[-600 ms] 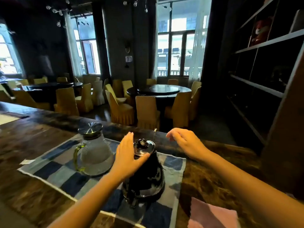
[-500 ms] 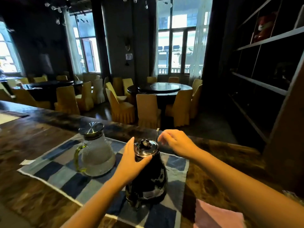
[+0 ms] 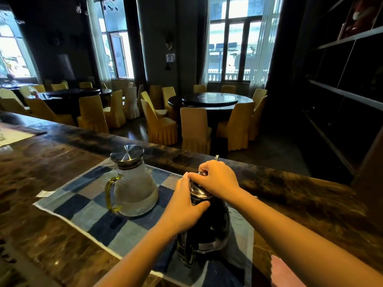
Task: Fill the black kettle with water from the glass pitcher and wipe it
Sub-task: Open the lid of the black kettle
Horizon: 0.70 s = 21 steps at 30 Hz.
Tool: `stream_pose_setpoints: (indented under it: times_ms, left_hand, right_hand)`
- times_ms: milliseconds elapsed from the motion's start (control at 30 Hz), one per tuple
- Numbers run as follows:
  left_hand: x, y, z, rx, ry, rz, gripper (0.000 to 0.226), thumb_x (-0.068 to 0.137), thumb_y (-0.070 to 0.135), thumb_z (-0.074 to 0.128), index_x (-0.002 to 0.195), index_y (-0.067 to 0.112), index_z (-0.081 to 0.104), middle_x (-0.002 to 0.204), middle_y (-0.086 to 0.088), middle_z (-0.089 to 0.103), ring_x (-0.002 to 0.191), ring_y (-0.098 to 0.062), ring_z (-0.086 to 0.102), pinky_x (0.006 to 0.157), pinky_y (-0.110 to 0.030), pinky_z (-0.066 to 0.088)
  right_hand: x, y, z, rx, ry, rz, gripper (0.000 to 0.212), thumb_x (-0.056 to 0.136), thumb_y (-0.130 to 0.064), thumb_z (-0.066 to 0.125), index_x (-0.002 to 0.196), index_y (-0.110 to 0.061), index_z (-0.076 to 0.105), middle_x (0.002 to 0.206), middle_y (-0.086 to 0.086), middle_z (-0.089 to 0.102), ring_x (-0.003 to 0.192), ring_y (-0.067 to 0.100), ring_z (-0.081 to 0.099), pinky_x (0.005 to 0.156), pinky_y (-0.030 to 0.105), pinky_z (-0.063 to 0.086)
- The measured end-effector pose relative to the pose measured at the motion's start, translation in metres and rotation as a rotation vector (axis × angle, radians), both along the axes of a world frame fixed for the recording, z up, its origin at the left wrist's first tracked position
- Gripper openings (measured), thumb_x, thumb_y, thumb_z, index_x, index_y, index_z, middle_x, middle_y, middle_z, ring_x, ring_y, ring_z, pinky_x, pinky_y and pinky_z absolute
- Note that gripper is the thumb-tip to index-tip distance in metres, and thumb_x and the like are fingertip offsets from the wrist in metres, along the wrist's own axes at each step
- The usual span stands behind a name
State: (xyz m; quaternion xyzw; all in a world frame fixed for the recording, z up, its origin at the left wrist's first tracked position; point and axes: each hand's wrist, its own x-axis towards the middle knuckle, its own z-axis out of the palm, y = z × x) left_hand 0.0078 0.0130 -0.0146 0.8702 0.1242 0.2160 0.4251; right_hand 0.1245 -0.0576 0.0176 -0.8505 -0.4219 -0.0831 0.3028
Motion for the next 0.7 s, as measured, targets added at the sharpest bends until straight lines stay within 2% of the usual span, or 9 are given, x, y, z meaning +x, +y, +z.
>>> stream_pose_setpoints:
  times_ms: [67,133,167,233,333,367,433,500,700]
  left_hand:
    - [0.000,0.000,0.000,-0.024,0.006,-0.008,0.065,0.075,0.017,0.070,0.131,0.012,0.037,0.129,-0.008,0.047,0.121,-0.018,0.047,0.103,-0.032,0.041]
    - [0.001,0.001,-0.001,-0.048,0.030,-0.008,0.079,0.077,0.019,0.070,0.142,0.009,0.025,0.143,-0.009,0.038,0.132,-0.019,0.039,0.111,-0.034,0.034]
    - [0.001,0.002,-0.002,-0.046,0.041,-0.002,0.086,0.078,0.020,0.070,0.146,0.009,0.019,0.149,-0.005,0.031,0.137,-0.017,0.033,0.113,-0.028,0.028]
    - [0.001,0.002,-0.004,-0.033,0.049,0.015,0.093,0.079,0.024,0.069,0.149,0.013,0.009,0.152,0.002,0.022,0.139,-0.009,0.023,0.105,-0.012,0.020]
    - [-0.001,0.001,-0.002,-0.016,0.049,0.019,0.094,0.080,0.025,0.069,0.150,0.013,0.006,0.153,0.002,0.020,0.132,0.001,0.018,0.097,-0.004,0.017]
    - [-0.002,0.001,0.000,-0.018,0.049,0.015,0.093,0.080,0.024,0.069,0.149,0.013,0.008,0.153,0.000,0.021,0.134,-0.001,0.020,0.102,-0.008,0.019]
    - [-0.002,0.001,0.002,-0.032,0.047,0.003,0.088,0.079,0.022,0.069,0.147,0.012,0.015,0.149,-0.005,0.030,0.137,-0.013,0.030,0.113,-0.027,0.028]
    - [-0.003,0.001,0.004,-0.038,0.057,0.000,0.085,0.079,0.021,0.069,0.146,0.011,0.018,0.146,-0.006,0.033,0.134,-0.018,0.035,0.111,-0.038,0.033]
    - [-0.004,0.001,0.006,-0.017,0.081,-0.008,0.089,0.080,0.022,0.069,0.148,0.013,0.012,0.148,-0.004,0.028,0.136,-0.017,0.033,0.111,-0.039,0.033]
  right_hand:
    - [0.001,0.005,-0.005,0.044,0.027,-0.027,0.048,0.079,-0.050,0.060,0.043,-0.023,0.044,0.044,-0.007,0.046,0.046,0.010,0.047,0.045,0.024,0.034]
    - [0.004,0.009,-0.009,0.082,0.063,-0.028,0.046,0.077,-0.045,0.061,0.041,-0.022,0.042,0.044,-0.005,0.046,0.046,0.011,0.045,0.045,0.024,0.031]
    - [0.005,0.010,-0.011,0.095,0.079,-0.012,0.045,0.077,-0.043,0.062,0.041,-0.022,0.043,0.045,-0.005,0.047,0.047,0.012,0.045,0.046,0.024,0.031]
    - [0.009,0.011,-0.013,0.113,0.114,0.043,0.043,0.077,-0.039,0.063,0.042,-0.022,0.044,0.048,-0.004,0.049,0.049,0.012,0.045,0.048,0.027,0.034]
    - [0.014,0.010,-0.010,0.129,0.182,0.146,0.041,0.077,-0.036,0.065,0.044,-0.021,0.045,0.050,-0.001,0.049,0.051,0.012,0.044,0.051,0.031,0.038]
    - [0.015,0.010,-0.009,0.129,0.203,0.181,0.041,0.077,-0.035,0.066,0.044,-0.022,0.045,0.050,-0.002,0.048,0.051,0.011,0.043,0.052,0.031,0.038]
    - [0.016,0.009,-0.006,0.125,0.239,0.238,0.043,0.077,-0.031,0.067,0.042,-0.024,0.043,0.048,-0.005,0.045,0.050,0.009,0.042,0.054,0.032,0.038]
    - [0.017,0.010,-0.004,0.125,0.277,0.290,0.045,0.077,-0.028,0.068,0.041,-0.024,0.041,0.046,-0.005,0.043,0.049,0.009,0.040,0.055,0.031,0.038]
    - [0.021,0.010,0.000,0.123,0.389,0.400,0.041,0.078,-0.018,0.069,0.048,-0.015,0.041,0.049,0.006,0.038,0.053,0.018,0.037,0.057,0.032,0.035]
